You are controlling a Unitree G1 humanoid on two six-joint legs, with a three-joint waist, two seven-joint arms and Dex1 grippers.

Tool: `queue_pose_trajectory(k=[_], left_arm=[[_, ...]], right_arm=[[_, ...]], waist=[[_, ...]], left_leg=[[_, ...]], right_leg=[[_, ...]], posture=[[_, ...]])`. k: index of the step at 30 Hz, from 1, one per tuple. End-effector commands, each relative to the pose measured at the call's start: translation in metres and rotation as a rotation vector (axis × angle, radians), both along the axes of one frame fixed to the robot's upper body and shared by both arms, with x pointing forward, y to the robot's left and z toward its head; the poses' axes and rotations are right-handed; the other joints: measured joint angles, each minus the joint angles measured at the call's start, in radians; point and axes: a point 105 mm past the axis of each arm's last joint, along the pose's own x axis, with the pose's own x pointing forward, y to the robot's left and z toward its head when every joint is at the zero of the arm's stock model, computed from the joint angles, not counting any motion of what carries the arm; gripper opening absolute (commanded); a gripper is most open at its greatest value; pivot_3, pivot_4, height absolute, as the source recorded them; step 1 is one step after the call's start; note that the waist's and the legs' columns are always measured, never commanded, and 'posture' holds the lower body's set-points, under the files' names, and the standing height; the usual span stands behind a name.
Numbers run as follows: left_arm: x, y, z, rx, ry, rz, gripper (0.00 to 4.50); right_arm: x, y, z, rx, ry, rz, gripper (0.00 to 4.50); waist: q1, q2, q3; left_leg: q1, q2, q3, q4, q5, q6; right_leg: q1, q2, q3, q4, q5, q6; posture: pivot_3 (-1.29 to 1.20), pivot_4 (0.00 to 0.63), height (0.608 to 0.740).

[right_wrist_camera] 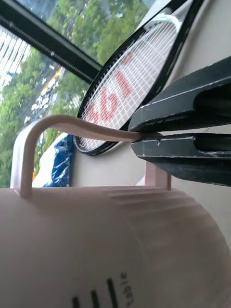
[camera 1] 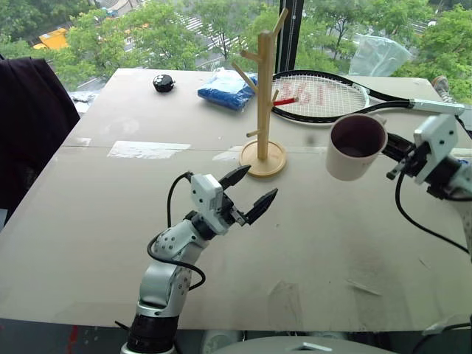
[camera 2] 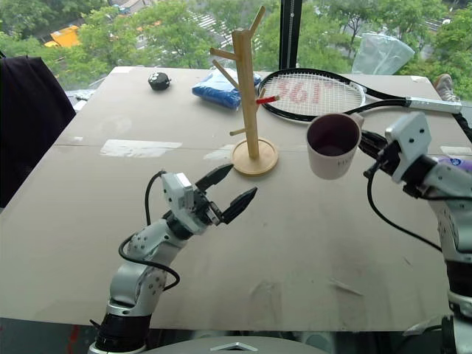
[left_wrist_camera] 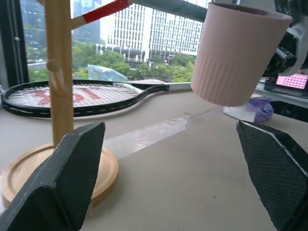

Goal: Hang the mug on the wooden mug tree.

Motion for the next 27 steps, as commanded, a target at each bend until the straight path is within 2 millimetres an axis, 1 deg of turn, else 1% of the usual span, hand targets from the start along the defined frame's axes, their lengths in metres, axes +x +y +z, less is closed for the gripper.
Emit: queue_pose_trajectory(k=[1, 4, 7, 11, 14, 18, 21, 26, 27], left_arm=[[-0.004, 0.005, 0.030, -0.027, -0.161, 0.112, 4.50], [-0.007, 0.002, 0.036, -0.048, -0.192, 0.147, 4.50], [-0.010, 0.000, 0.034, -0.062, -0.179, 0.149, 4.50], [-0.012, 0.000, 0.029, -0.063, -0.157, 0.157, 4.50], [-0.013, 0.000, 0.029, -0.068, -0.154, 0.156, 4.50], [-0.012, -0.003, 0.030, -0.077, -0.156, 0.144, 4.50], [-0.012, -0.004, 0.030, -0.078, -0.157, 0.137, 4.50], [-0.013, -0.005, 0.028, -0.080, -0.146, 0.124, 4.50], [-0.013, -0.005, 0.028, -0.081, -0.144, 0.122, 4.50]], right_arm=[[0.012, 0.021, 0.022, -0.109, -0.051, 0.145, 0.06], [0.027, 0.042, 0.034, -0.181, -0.089, 0.233, 0.06], [0.036, 0.054, 0.044, -0.231, -0.115, 0.290, 0.06], [0.043, 0.070, 0.055, -0.276, -0.149, 0.353, 0.06], [0.044, 0.081, 0.057, -0.299, -0.157, 0.396, 0.06], [0.047, 0.091, 0.055, -0.329, -0.152, 0.423, 0.06], [0.052, 0.094, 0.053, -0.354, -0.150, 0.411, 0.06], [0.060, 0.101, 0.063, -0.338, -0.173, 0.370, 0.06], [0.061, 0.101, 0.065, -0.334, -0.177, 0.365, 0.29]], waist=[[0.001, 0.000, 0.000], [0.011, -0.001, 0.000], [0.007, -0.001, 0.001], [0.005, -0.001, 0.001], [0.001, -0.001, 0.002], [-0.005, 0.000, 0.002], [-0.007, 0.000, 0.002], [-0.010, 0.000, 0.002], [-0.011, 0.000, 0.002]], left_leg=[[0.000, 0.000, 0.000, 0.000, 0.000, 0.000], [-0.001, 0.000, 0.000, -0.001, 0.000, 0.000], [-0.002, 0.000, 0.002, 0.000, 0.000, 0.000], [-0.003, 0.000, 0.001, 0.000, 0.000, 0.000], [-0.003, 0.001, 0.001, 0.000, 0.000, 0.000], [-0.003, 0.001, 0.001, 0.001, 0.000, 0.000], [-0.003, 0.001, 0.001, 0.001, 0.000, 0.000], [-0.004, 0.001, 0.001, 0.001, 0.000, 0.000], [-0.005, 0.001, 0.001, 0.001, 0.000, 0.000]], right_leg=[[0.000, -0.001, -0.001, 0.000, 0.000, 0.000], [0.000, -0.002, -0.002, -0.001, 0.000, 0.000], [-0.001, -0.005, -0.002, -0.001, 0.000, 0.001], [-0.001, -0.006, -0.004, 0.000, 0.001, 0.001], [-0.001, -0.006, -0.005, 0.000, 0.001, 0.001], [-0.001, -0.006, -0.005, 0.000, 0.001, 0.002], [-0.001, -0.006, -0.004, 0.000, 0.001, 0.001], [-0.003, -0.006, -0.005, 0.000, 0.001, 0.001], [-0.003, -0.006, -0.004, 0.000, 0.001, 0.001]], posture=[[0.00, 0.150, 0.654], [0.00, 0.150, 0.654], [0.00, 0.150, 0.654], [0.00, 0.150, 0.654], [0.00, 0.150, 0.654], [0.00, 0.150, 0.654], [0.00, 0.150, 0.654], [0.00, 0.150, 0.654], [0.00, 0.150, 0.654]])
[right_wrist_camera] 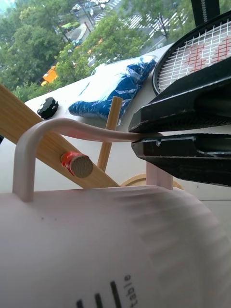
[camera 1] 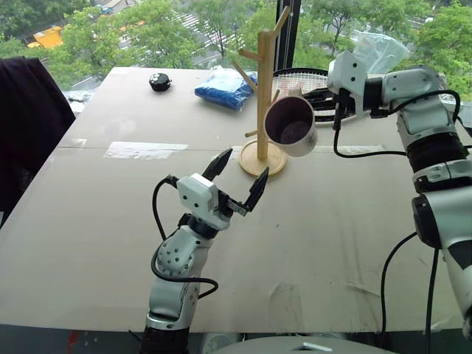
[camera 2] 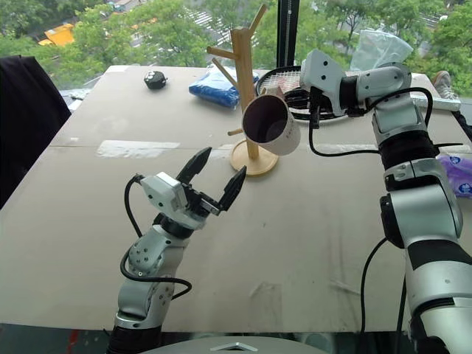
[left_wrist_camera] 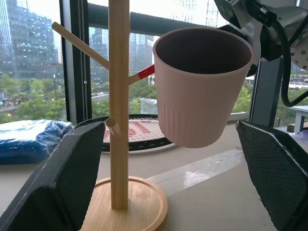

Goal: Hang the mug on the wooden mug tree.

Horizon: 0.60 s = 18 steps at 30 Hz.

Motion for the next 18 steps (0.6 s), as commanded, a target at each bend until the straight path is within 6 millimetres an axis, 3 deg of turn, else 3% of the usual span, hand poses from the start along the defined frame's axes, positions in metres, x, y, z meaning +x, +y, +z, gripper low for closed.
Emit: queue_pose_trajectory(k=[1, 2, 7, 8, 11, 15, 18], left_arm=[[-0.005, -0.003, 0.011, -0.025, -0.044, -0.027, 4.50], [-0.005, -0.003, 0.010, -0.026, -0.042, -0.028, 4.50], [-0.005, -0.003, 0.007, -0.016, -0.028, -0.027, 4.50], [-0.004, -0.001, 0.004, 0.001, -0.020, -0.020, 4.50], [0.002, 0.007, -0.010, 0.056, 0.043, 0.020, 4.50], [0.002, 0.018, -0.044, 0.170, 0.187, 0.035, 4.50], [-0.007, 0.031, -0.069, 0.236, 0.300, 0.045, 4.50]], right_arm=[[0.001, 0.006, 0.028, 0.040, -0.081, -0.004, 0.75], [0.001, 0.006, 0.029, 0.044, -0.084, -0.008, 0.88], [0.006, -0.002, 0.033, 0.073, -0.096, -0.056, 2.84], [0.007, -0.005, 0.032, 0.077, -0.093, -0.068, 3.53], [0.007, -0.027, 0.019, 0.103, -0.054, -0.118, 4.47], [-0.009, -0.055, -0.017, 0.213, 0.111, -0.145, 4.47], [-0.044, -0.064, -0.054, 0.355, 0.288, -0.135, 4.47]], waist=[[-0.001, 0.000, 0.000], [0.000, 0.000, 0.000], [0.001, 0.000, 0.000], [0.001, 0.000, 0.000], [0.003, 0.000, 0.000], [0.009, -0.001, -0.001], [0.007, 0.000, -0.001]], left_leg=[[-0.001, 0.000, 0.000, 0.000, 0.000, 0.000], [-0.001, 0.000, 0.000, 0.000, 0.000, 0.000], [-0.008, 0.000, 0.000, 0.002, 0.000, 0.000], [-0.010, 0.000, 0.000, 0.002, 0.000, 0.000], [-0.012, 0.000, 0.000, 0.002, 0.000, 0.000], [-0.012, 0.000, -0.001, 0.002, 0.000, 0.000], [-0.013, 0.000, -0.002, 0.000, 0.000, 0.000]], right_leg=[[-0.001, 0.000, 0.000, 0.000, 0.000, 0.000], [-0.001, 0.000, 0.000, 0.000, 0.000, 0.000], [-0.005, 0.000, -0.003, 0.000, 0.000, 0.000], [-0.005, 0.000, -0.004, 0.000, 0.000, 0.000], [-0.006, 0.000, -0.006, 0.000, 0.000, 0.000], [-0.005, -0.002, -0.012, 0.000, 0.000, 0.000], [-0.004, -0.003, -0.015, -0.001, 0.000, 0.000]], posture=[[0.00, 0.150, 0.654], [0.00, 0.150, 0.654], [0.00, 0.150, 0.654], [0.00, 0.150, 0.654], [0.00, 0.150, 0.654], [0.00, 0.150, 0.654], [0.00, 0.150, 0.654]])
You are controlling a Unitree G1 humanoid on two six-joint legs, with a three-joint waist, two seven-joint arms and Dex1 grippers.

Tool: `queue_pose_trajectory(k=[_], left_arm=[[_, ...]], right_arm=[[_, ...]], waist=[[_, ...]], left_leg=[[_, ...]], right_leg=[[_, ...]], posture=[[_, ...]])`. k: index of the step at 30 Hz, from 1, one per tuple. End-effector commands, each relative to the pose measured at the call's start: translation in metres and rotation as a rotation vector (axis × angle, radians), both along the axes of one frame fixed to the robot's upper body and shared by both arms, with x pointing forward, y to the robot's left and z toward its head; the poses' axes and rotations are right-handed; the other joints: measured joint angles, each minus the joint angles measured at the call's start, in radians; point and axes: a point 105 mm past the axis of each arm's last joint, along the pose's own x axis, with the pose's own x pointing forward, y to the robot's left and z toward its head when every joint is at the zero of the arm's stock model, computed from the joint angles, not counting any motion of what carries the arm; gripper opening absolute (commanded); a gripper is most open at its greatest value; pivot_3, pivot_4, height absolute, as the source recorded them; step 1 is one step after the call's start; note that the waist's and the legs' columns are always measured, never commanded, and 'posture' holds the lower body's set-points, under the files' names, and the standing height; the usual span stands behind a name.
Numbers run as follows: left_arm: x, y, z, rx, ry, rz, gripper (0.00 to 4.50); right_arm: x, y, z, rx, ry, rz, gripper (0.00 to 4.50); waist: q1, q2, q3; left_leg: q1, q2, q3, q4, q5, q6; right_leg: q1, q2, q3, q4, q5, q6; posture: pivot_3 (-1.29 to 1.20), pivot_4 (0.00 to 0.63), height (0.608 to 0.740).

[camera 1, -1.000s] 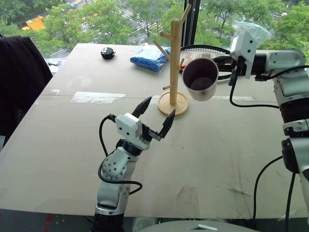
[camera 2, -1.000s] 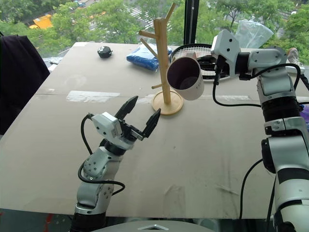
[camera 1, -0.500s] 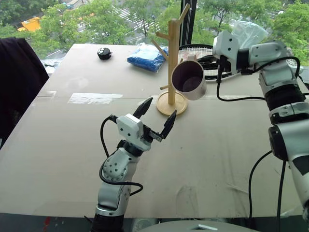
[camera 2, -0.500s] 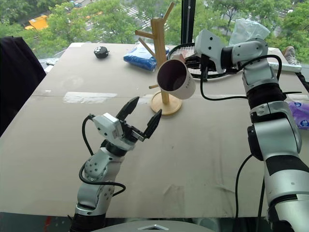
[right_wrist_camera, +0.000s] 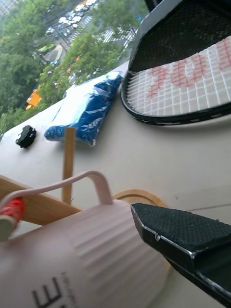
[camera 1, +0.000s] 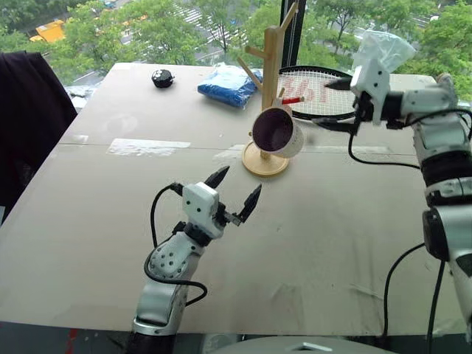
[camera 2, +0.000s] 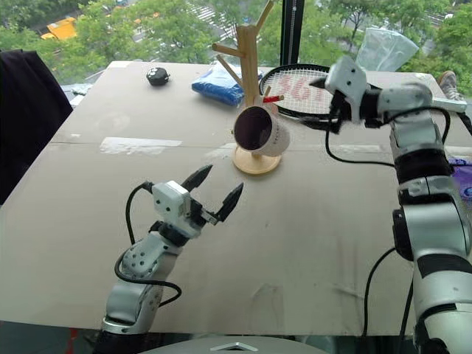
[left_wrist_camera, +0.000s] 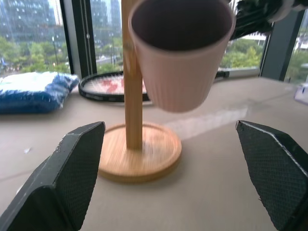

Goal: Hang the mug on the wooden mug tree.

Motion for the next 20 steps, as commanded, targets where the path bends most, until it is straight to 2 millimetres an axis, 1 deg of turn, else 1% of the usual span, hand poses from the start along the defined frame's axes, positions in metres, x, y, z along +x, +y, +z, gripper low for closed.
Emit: queue_pose_trajectory(k=[1, 3, 5, 8, 10, 12, 15, 18, 20], left_arm=[[-0.011, 0.010, -0.016, 0.053, 0.082, 0.000, 4.50], [-0.021, 0.017, -0.029, 0.086, 0.157, -0.021, 4.50], [-0.030, 0.021, -0.037, 0.123, 0.193, -0.044, 4.50], [-0.038, 0.024, -0.042, 0.164, 0.223, -0.073, 4.50], [-0.042, 0.024, -0.042, 0.169, 0.233, -0.096, 4.50], [-0.043, 0.023, -0.042, 0.159, 0.244, -0.111, 4.50], [-0.045, 0.020, -0.041, 0.134, 0.259, -0.135, 4.50], [-0.046, 0.016, -0.039, 0.132, 0.257, -0.182, 4.50], [-0.046, 0.014, -0.039, 0.147, 0.251, -0.206, 4.50]], right_arm=[[-0.038, 0.000, -0.006, 0.191, 0.086, 0.024, 4.47], [-0.064, -0.002, -0.036, 0.286, 0.189, -0.029, 4.47], [-0.086, -0.001, -0.062, 0.345, 0.245, -0.095, 4.47], [-0.116, -0.005, -0.104, 0.426, 0.276, -0.255, 4.47], [-0.133, -0.011, -0.124, 0.424, 0.255, -0.329, 4.47], [-0.144, -0.016, -0.136, 0.397, 0.242, -0.364, 4.47], [-0.154, -0.025, -0.148, 0.391, 0.237, -0.430, 4.47], [-0.158, -0.032, -0.151, 0.357, 0.198, -0.473, 4.47], [-0.156, -0.035, -0.150, 0.341, 0.175, -0.491, 4.47]], waist=[[-0.001, 0.001, 0.000], [0.002, 0.002, 0.000], [0.003, 0.002, 0.000], [0.006, 0.004, 0.001], [0.009, 0.005, 0.001], [0.011, 0.007, 0.003], [0.013, 0.004, 0.001], [0.017, 0.000, -0.001], [0.017, 0.000, -0.002]], left_leg=[[0.001, 0.000, 0.000, 0.000, 0.000, 0.000], [0.001, 0.001, -0.001, -0.001, 0.000, 0.000], [0.003, 0.001, -0.001, -0.001, 0.000, 0.000], [0.006, 0.001, -0.004, -0.001, 0.000, 0.000], [0.010, 0.001, -0.006, -0.002, -0.001, 0.000], [0.014, 0.001, -0.005, -0.002, -0.002, 0.002], [0.018, 0.001, -0.001, -0.002, -0.002, 0.003], [0.018, 0.001, -0.001, -0.002, -0.002, 0.003], [0.017, 0.001, -0.001, -0.002, -0.002, 0.003]], right_leg=[[0.000, 0.000, -0.001, 0.000, 0.000, 0.000], [0.000, -0.001, -0.002, 0.000, 0.000, 0.000], [0.000, -0.001, -0.003, -0.001, 0.000, 0.000], [0.002, -0.001, -0.002, -0.001, 0.000, 0.000], [0.006, 0.000, -0.002, 0.000, -0.001, 0.000], [0.008, 0.000, 0.001, 0.000, -0.001, 0.000], [0.008, 0.001, 0.006, 0.000, 0.000, 0.006], [0.007, 0.002, 0.006, 0.001, 0.002, 0.003], [0.008, 0.002, 0.007, 0.001, 0.002, 0.002]], posture=[[0.00, 0.150, 0.654], [0.00, 0.150, 0.654], [0.00, 0.150, 0.654], [0.00, 0.150, 0.654], [0.00, 0.150, 0.654], [0.00, 0.150, 0.654], [0.00, 0.150, 0.654], [0.00, 0.150, 0.654], [0.00, 0.150, 0.654]])
